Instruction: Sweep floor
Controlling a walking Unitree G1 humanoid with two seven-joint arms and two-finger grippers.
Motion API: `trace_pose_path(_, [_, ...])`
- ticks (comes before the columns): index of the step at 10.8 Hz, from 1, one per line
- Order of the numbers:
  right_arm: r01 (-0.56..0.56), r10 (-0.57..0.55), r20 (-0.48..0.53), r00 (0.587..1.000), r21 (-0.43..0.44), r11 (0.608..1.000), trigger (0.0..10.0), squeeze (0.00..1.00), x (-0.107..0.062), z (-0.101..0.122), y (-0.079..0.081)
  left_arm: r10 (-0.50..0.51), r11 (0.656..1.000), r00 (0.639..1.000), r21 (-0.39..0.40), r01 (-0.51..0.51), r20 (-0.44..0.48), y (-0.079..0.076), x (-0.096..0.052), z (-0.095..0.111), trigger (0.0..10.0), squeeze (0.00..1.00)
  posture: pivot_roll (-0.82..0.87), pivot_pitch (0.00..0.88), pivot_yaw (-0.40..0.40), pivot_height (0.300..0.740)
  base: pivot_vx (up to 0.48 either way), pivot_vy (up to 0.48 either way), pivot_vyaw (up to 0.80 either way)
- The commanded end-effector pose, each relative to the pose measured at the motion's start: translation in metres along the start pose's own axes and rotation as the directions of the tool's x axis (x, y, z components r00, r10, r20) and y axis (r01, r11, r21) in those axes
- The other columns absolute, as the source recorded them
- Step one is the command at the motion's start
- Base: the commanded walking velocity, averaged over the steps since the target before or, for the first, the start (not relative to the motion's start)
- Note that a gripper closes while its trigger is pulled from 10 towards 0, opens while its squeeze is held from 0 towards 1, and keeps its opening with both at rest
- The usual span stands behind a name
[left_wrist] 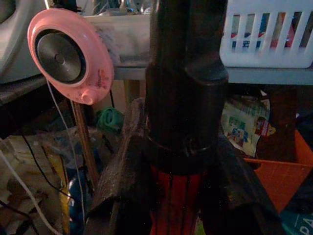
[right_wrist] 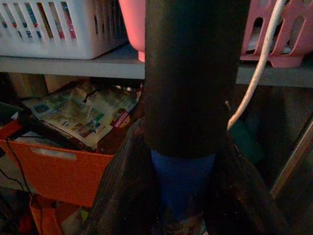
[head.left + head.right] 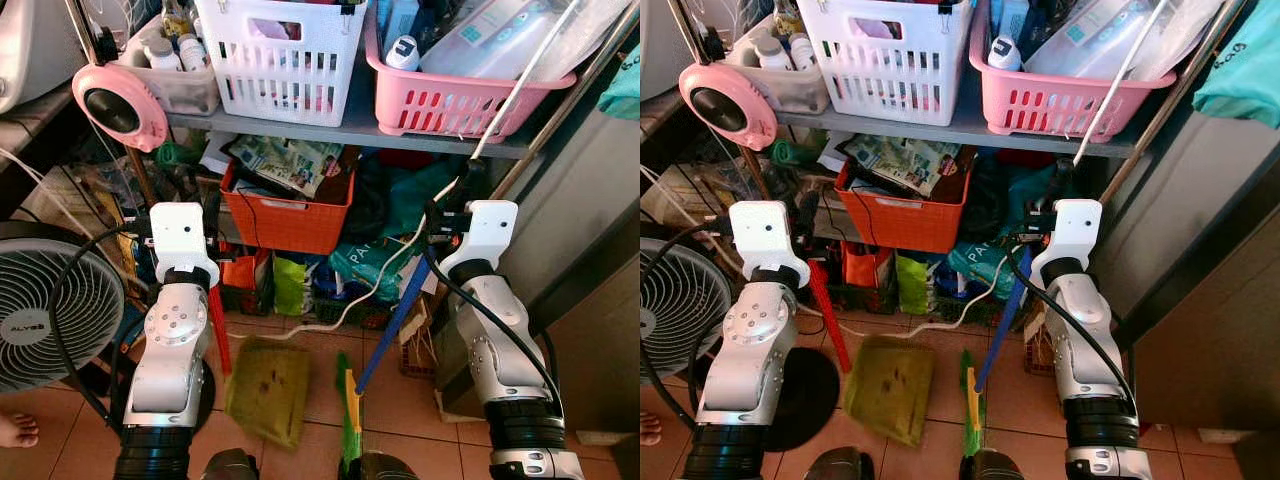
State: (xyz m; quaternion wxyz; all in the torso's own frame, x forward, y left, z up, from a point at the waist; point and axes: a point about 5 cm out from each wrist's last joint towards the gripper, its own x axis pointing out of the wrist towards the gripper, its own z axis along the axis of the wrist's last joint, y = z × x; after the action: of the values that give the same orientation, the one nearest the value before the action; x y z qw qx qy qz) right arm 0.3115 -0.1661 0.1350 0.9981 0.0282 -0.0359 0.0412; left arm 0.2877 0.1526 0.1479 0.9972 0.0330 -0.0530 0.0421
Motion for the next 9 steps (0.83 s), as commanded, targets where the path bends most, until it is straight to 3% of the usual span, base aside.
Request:
trace_pose_path(1, [0.009,-0.008,0.021,1.0,-0.024,1.0,10.0,0.0,0.0018,0.0053,-0.0029,0.003,1.0,0.998,-0.004,-0.003,0.064,-0.0009,0.0025,0.0156,10.0,0.0,0.03,0.056,-0.019,0.74,-0.349,0.0,0.0])
trace_pose_path(9, [-0.003,0.003,-0.002,1.0,-0.013,1.0,10.0,0.0,0.0025,-0.0012,0.0024,0.003,1.0,0.999,-0.013,-0.002,0.055,-0.0024,0.0022,0.0146,10.0,0.0,0.03,0.059,-0.026,0.74,-0.338,0.0,0.0])
